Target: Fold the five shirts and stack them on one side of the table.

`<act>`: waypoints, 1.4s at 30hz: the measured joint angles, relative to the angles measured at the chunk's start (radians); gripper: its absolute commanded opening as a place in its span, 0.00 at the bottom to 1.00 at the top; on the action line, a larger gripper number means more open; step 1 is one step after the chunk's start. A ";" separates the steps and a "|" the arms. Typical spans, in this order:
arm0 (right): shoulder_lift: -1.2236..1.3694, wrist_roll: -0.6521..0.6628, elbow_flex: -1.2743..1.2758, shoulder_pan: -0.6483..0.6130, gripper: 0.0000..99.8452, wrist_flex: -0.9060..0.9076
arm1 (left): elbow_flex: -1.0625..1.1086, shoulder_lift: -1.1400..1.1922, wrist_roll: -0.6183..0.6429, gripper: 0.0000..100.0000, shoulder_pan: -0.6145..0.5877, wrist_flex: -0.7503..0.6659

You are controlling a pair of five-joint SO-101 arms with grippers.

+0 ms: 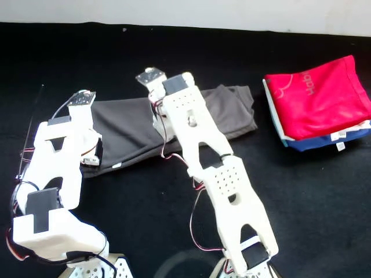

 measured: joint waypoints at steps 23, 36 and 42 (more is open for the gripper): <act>-0.199 0.000 0.242 -0.006 0.01 -0.147 | 0.000 0.000 0.000 0.01 0.000 0.000; -0.124 0.000 0.272 -0.008 0.01 -0.195 | 0.000 0.000 0.000 0.01 0.000 0.000; -0.124 0.000 0.272 -0.008 0.01 -0.049 | 0.000 0.000 0.000 0.01 0.000 0.000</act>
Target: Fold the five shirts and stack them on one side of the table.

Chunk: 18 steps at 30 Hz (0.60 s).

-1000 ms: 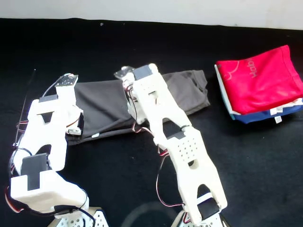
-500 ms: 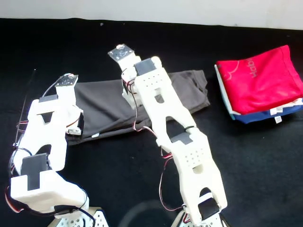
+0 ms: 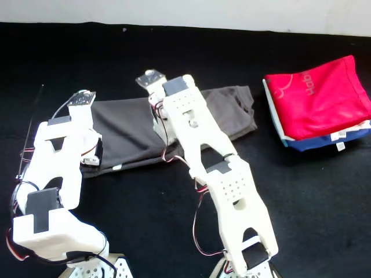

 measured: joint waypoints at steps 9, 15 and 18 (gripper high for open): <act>0.000 0.000 -0.040 -0.009 0.01 0.044 | 0.000 0.000 0.000 0.01 0.000 0.000; 0.006 0.000 -0.172 -0.011 0.01 0.003 | 0.000 0.000 0.000 0.01 0.000 0.000; 0.063 0.000 -0.190 -0.018 0.01 -0.038 | 0.000 0.000 0.000 0.01 0.000 0.000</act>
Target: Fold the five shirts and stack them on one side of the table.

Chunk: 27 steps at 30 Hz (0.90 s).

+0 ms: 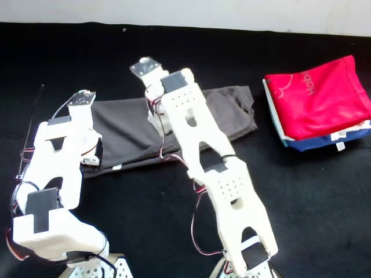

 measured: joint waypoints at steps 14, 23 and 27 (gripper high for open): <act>0.069 0.000 0.005 -0.106 0.01 0.087 | 0.000 0.000 0.000 0.01 0.000 0.000; 0.061 -0.003 0.149 -0.107 0.01 0.086 | 0.000 0.000 0.000 0.01 0.000 0.000; 0.064 -0.003 0.100 -0.109 0.01 0.087 | 0.000 0.000 0.000 0.01 0.000 0.000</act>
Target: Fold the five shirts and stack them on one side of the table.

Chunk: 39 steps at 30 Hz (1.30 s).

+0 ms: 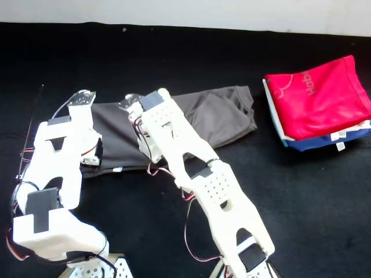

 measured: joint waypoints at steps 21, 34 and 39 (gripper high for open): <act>-0.542 0.002 -0.110 0.221 0.13 0.000 | -0.551 0.018 0.167 0.24 -0.114 0.512; -1.353 0.052 0.717 0.334 0.13 0.000 | -0.740 0.460 0.244 0.24 -0.080 0.354; -1.547 0.054 0.895 0.445 0.13 0.000 | -0.847 0.572 0.290 0.24 -0.043 0.388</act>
